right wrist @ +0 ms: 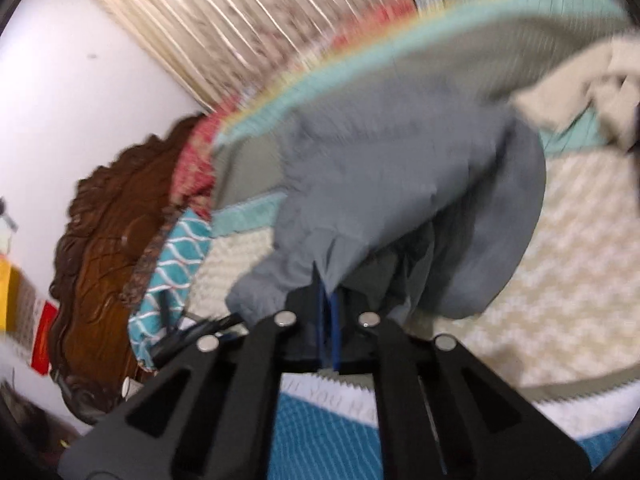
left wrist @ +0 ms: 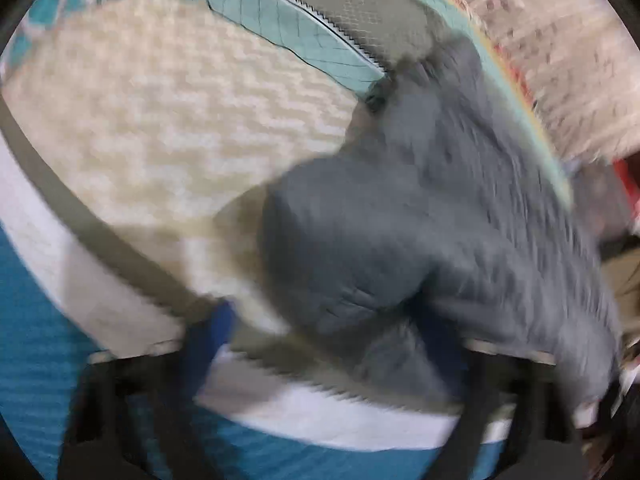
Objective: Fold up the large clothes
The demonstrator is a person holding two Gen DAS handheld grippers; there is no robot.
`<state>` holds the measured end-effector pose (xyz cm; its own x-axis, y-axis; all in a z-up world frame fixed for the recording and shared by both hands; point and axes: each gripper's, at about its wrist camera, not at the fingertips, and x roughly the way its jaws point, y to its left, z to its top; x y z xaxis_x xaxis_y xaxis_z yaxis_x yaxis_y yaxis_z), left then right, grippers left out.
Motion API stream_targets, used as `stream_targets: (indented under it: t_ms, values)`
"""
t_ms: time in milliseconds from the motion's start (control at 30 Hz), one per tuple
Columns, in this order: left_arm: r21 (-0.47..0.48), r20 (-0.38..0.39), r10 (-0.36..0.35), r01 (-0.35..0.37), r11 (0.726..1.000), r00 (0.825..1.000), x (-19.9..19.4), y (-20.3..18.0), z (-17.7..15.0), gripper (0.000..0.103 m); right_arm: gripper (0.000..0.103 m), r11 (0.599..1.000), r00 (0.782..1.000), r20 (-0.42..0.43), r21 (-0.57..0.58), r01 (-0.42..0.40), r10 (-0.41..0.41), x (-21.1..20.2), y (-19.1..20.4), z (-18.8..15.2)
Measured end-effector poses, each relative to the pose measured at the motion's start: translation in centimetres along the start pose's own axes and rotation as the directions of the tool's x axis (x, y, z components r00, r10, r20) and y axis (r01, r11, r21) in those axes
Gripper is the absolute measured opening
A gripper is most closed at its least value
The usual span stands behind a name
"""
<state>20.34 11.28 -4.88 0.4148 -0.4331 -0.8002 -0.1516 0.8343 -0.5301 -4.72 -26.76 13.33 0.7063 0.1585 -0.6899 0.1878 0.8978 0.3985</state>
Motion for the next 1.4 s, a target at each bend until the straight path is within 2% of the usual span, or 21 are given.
stream_targets:
  t_ms: [67, 133, 233, 300, 367, 433, 533, 667, 767, 833, 900, 933, 967, 1033, 1100, 1167, 1200, 1233, 1300, 1333, 1400]
  values:
    - [0.058, -0.005, -0.079, 0.079, 0.995, 0.997, -0.7, -3.0, -1.0, 0.047, 0.001, 0.996, 0.992, 0.100, -0.058, -0.073, 0.078, -6.0, 0.6, -0.1]
    - [0.189, 0.006, -0.134, 0.131, 0.973, 0.991, -2.7, -6.3, -3.1, 0.037, 0.001, 0.984, 0.968, 0.218, -0.151, -0.090, 0.122, -13.5, 1.0, -0.5]
    - [0.339, -0.020, -0.212, 0.206, 0.918, 0.977, -5.3, -9.0, -6.9, 0.032, 0.006, 0.976, 0.928, 0.348, -0.119, 0.182, -0.130, -20.1, -0.2, -0.9]
    - [0.414, -0.024, -0.182, 0.175, 0.893, 0.983, -6.3, -9.7, -9.2, 0.031, 0.022, 0.955, 0.914, 0.317, -0.072, 0.288, -0.252, -20.5, -1.8, -1.2]
    - [0.410, 0.005, -0.159, 0.143, 0.901, 0.987, -7.1, -8.9, -9.7, 0.031, 0.075, 0.953, 0.907, 0.300, 0.015, 0.304, -0.294, -19.2, -3.6, -2.1]
    - [0.356, 0.068, -0.117, 0.085, 0.930, 0.991, -8.4, -7.3, -8.8, 0.031, 0.087, 0.967, 0.932, 0.260, 0.085, 0.238, -0.253, -16.4, -5.6, -3.5]
    - [0.254, 0.136, -0.028, -0.008, 0.967, 0.990, -10.0, -5.1, -7.0, 0.032, 0.087, 0.967, 0.967, 0.132, 0.165, 0.195, -0.218, -10.5, -8.1, -6.1]
    - [0.212, 0.086, 0.056, -0.073, 0.975, 0.995, -8.5, -4.0, -5.2, 0.040, 0.087, 0.964, 0.991, -0.058, 0.232, 0.129, -0.119, -2.7, -9.5, -11.6]
    - [0.232, 0.033, 0.079, -0.084, 0.969, 0.996, -6.0, -4.4, -5.4, 0.053, 0.087, 0.972, 0.984, -0.133, 0.186, 0.141, -0.117, 1.4, -9.0, -12.8]
    - [0.264, 0.012, 0.102, -0.102, 0.959, 0.995, -3.8, -5.2, -6.1, 0.053, 0.084, 0.975, 0.967, -0.206, 0.134, 0.178, -0.149, 4.3, -8.3, -12.2]
    - [0.290, 0.017, 0.125, -0.124, 0.949, 0.992, -2.2, -5.9, -6.7, 0.052, 0.039, 0.980, 0.959, -0.262, 0.135, 0.148, -0.108, 6.8, -8.2, -10.3]
    - [0.304, 0.021, 0.109, -0.110, 0.946, 0.994, -2.0, -6.4, -6.7, 0.041, 0.019, 0.979, 0.960, -0.269, 0.160, 0.128, -0.081, 7.2, -7.8, -8.8]
    - [0.313, 0.016, 0.085, -0.085, 0.946, 0.996, -2.1, -6.8, -6.5, 0.032, 0.014, 0.984, 0.974, -0.222, 0.156, 0.086, -0.050, 6.9, -6.4, -6.1]
    - [0.331, 0.043, 0.050, -0.062, 0.942, 0.998, -3.2, -7.5, -6.1, 0.029, 0.010, 0.998, 0.991, -0.128, 0.050, 0.048, -0.041, 5.4, -2.8, -1.8]
    - [0.352, 0.102, 0.054, -0.087, 0.932, 0.993, -4.6, -8.2, -5.2, 0.029, 0.010, 0.999, 1.000, -0.018, -0.042, -0.004, 0.003, 4.5, 1.5, 3.8]
    - [0.332, 0.162, 0.084, -0.134, 0.934, 0.983, -5.2, -8.5, -3.2, 0.029, 0.015, 0.997, 0.999, 0.031, -0.075, 0.014, -0.012, 6.1, 3.4, 7.4]
    - [0.306, 0.184, 0.107, -0.161, 0.938, 0.977, -5.2, -8.4, -2.3, 0.029, 0.024, 0.995, 0.999, 0.029, -0.088, 0.037, -0.034, 7.2, 3.3, 8.4]
    - [0.277, 0.193, 0.145, -0.196, 0.941, 0.970, -4.7, -8.2, -1.1, 0.029, 0.048, 0.988, 0.994, 0.004, -0.111, 0.108, -0.108, 8.9, 3.1, 8.8]
    - [0.241, 0.139, 0.175, -0.204, 0.949, 0.975, -3.6, -7.7, 0.2, 0.029, 0.056, 0.949, 0.960, -0.026, -0.163, 0.270, -0.278, 10.6, 2.1, 7.8]
    - [0.206, 0.098, 0.160, -0.177, 0.962, 0.982, -3.4, -7.1, 0.4, 0.029, 0.058, 0.942, 0.951, -0.039, -0.161, 0.296, -0.306, 10.5, 1.2, 6.5]
    - [0.187, 0.096, 0.098, -0.115, 0.976, 0.991, -4.2, -6.3, -0.5, 0.029, 0.073, 0.964, 0.967, -0.027, -0.092, 0.249, -0.252, 8.6, -1.1, 2.9]
